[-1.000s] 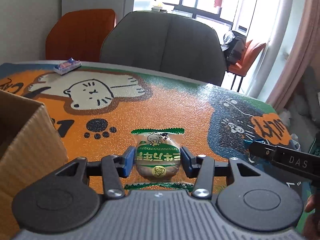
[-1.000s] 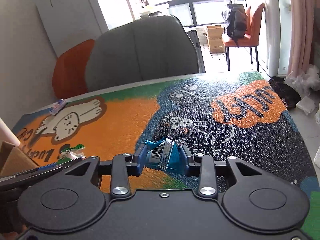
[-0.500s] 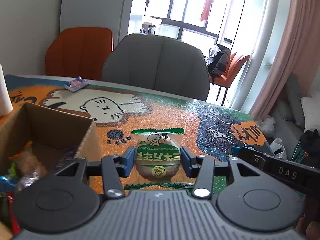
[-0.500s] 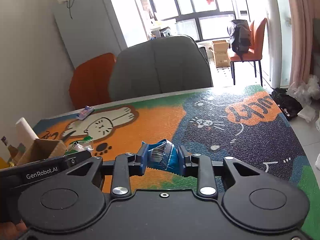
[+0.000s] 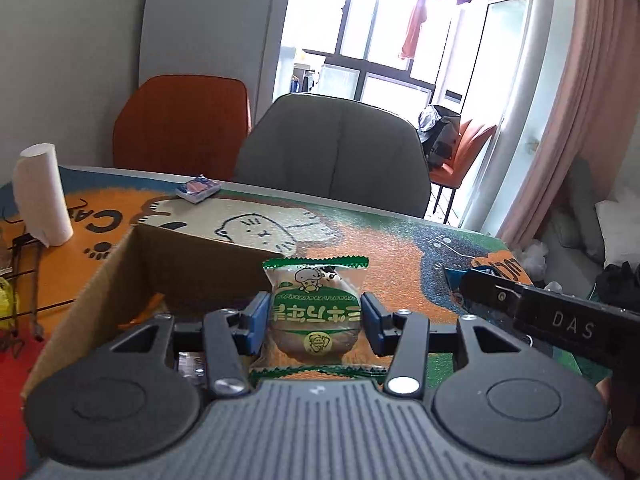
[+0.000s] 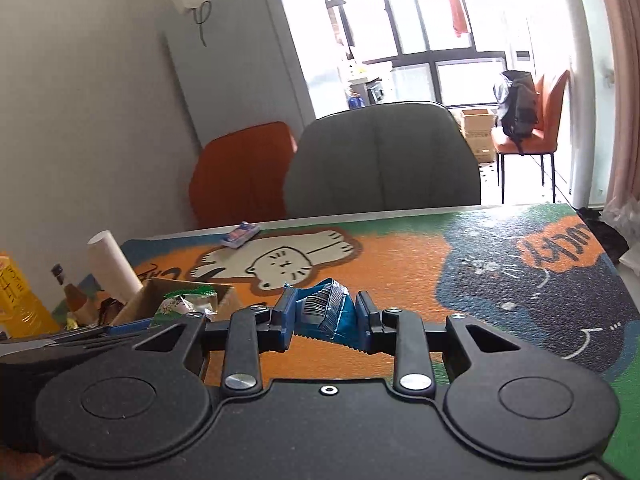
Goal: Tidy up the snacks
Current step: 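Carry the green packet with the left gripper to the box while the right gripper carries the blue candy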
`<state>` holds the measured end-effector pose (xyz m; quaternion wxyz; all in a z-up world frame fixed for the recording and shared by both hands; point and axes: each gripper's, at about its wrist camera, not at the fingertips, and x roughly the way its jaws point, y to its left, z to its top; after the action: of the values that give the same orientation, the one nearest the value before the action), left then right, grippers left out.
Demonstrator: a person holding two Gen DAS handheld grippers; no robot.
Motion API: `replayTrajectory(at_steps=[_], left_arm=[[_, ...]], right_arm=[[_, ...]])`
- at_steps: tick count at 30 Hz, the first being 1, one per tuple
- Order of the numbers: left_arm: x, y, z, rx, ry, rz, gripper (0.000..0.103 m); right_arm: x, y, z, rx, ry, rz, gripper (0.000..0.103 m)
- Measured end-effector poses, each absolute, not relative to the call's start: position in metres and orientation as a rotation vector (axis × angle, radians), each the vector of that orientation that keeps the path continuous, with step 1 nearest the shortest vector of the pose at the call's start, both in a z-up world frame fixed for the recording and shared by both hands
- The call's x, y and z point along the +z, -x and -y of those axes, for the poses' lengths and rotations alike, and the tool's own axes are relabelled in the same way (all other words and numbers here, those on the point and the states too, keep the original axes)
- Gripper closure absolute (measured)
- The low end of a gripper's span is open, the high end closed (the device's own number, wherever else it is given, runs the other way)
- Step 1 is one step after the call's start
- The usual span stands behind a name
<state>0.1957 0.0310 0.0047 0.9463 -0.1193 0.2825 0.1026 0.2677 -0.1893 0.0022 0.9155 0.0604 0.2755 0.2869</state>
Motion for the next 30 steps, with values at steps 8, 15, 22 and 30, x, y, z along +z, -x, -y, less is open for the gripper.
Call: replayTrajectory(at_steps=[8, 15, 22, 30], left_arm=[[0.009, -0.185, -0.067, 0.261, 0.260, -0.568, 0.055], [0.010, -0.189, -0.096, 0.296, 0.267, -0.571, 0.055], [0.000, -0.201, -0.120, 0.303, 0.292, -0.601, 0.055], [-0.007, -0.209, -0.138, 0.324, 0.286, -0.608, 0.051]], right_arm=[[0.013, -0.253, 0.154, 0.642, -0.092, -0.550, 0.074], [0.020, -0.251, 0.126, 0.686, -0.075, -0.544, 0.074], [0.016, -0.254, 0.099, 0.737, -0.071, -0.569, 0.074], [0.009, -0.260, 0.075, 0.761, -0.054, -0.591, 0.074]])
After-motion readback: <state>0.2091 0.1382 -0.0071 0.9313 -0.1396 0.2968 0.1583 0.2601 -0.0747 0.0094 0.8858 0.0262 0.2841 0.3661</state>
